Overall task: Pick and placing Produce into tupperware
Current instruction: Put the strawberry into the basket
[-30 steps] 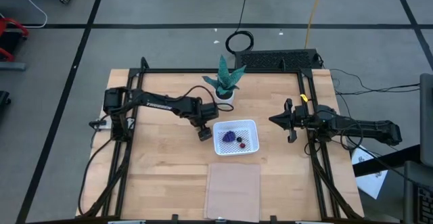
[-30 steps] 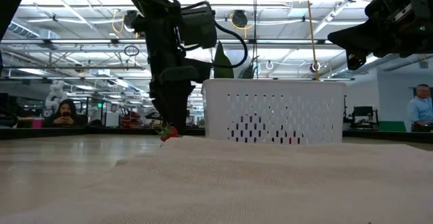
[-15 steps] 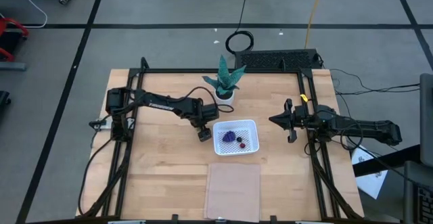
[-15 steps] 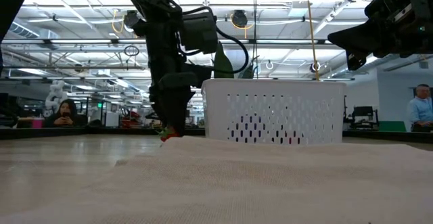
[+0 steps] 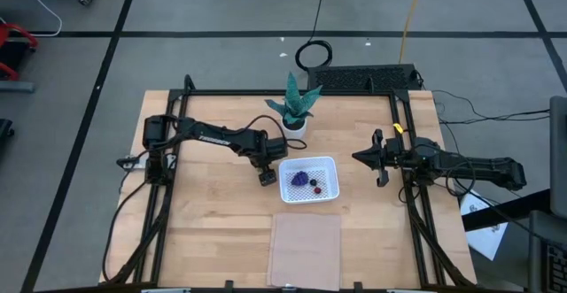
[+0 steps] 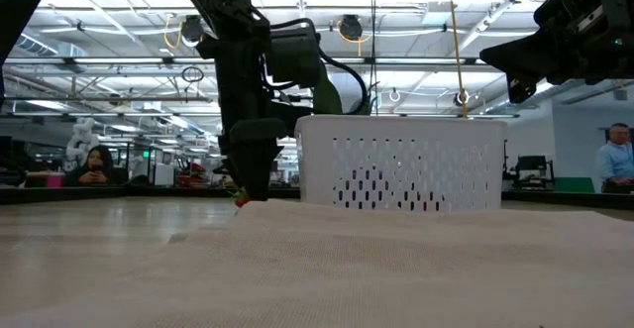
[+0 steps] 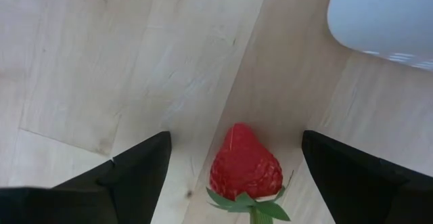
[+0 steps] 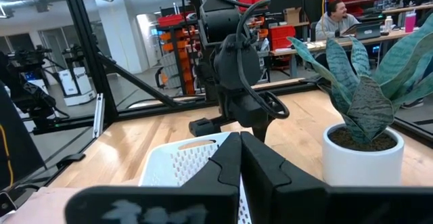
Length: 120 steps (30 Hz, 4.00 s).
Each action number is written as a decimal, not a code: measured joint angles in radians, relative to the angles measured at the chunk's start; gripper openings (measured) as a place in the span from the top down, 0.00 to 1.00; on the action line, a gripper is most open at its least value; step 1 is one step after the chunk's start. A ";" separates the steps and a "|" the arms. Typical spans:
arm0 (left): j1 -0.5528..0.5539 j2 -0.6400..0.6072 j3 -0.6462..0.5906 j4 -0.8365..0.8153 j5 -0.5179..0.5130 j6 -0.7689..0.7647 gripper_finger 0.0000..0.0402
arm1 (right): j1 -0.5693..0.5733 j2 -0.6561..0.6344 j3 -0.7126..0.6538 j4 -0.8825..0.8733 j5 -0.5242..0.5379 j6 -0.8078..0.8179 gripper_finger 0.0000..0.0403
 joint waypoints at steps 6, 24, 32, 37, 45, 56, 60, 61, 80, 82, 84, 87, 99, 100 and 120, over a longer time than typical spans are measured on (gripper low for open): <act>0.000 0.000 0.000 -0.007 0.000 0.013 0.19 | 0.000 0.000 0.000 0.000 0.000 -0.003 1.00; 0.000 -0.027 -0.004 -0.055 0.006 0.020 0.71 | 0.000 0.000 0.000 0.000 0.002 0.000 1.00; 0.001 -0.121 -0.005 -0.149 -0.023 0.055 0.66 | 0.000 0.000 0.000 0.000 0.002 0.000 1.00; 0.006 -0.212 -0.005 -0.181 -0.043 0.051 0.68 | 0.000 0.000 0.000 0.000 0.002 0.000 1.00; 0.023 -0.343 -0.004 -0.196 -0.043 0.043 0.69 | 0.000 0.000 0.000 0.003 0.003 0.001 1.00; 0.025 -0.408 -0.003 -0.208 -0.052 0.091 0.68 | 0.000 0.000 0.000 0.002 0.003 0.003 1.00; 0.022 -0.415 -0.002 -0.153 -0.052 0.117 0.68 | 0.000 0.000 0.000 0.002 0.003 0.003 1.00; 0.020 -0.414 -0.002 -0.138 -0.046 0.123 0.68 | 0.000 0.001 0.000 0.002 0.003 0.003 1.00; -0.035 -0.318 0.082 -0.044 0.036 0.029 0.68 | 0.000 0.001 0.000 0.004 0.003 0.000 1.00; -0.046 -0.275 0.138 -0.078 0.037 0.039 0.68 | 0.000 0.001 0.000 0.003 0.003 0.000 1.00; -0.057 -0.231 0.194 -0.122 0.037 0.057 0.68 | 0.000 0.001 0.000 0.004 0.003 0.002 1.00; -0.072 -0.163 0.277 -0.165 0.037 0.086 0.68 | 0.000 0.001 0.000 0.003 0.003 0.003 1.00; -0.088 0.028 0.491 -0.241 0.101 0.159 0.68 | 0.000 0.001 0.000 0.003 0.003 0.001 1.00; -0.089 0.041 0.507 -0.257 0.101 0.160 0.68 | 0.000 0.001 0.000 0.003 0.003 0.000 1.00; -0.159 0.154 0.599 -0.198 0.089 0.185 0.68 | 0.000 0.002 0.000 0.005 0.003 0.005 1.00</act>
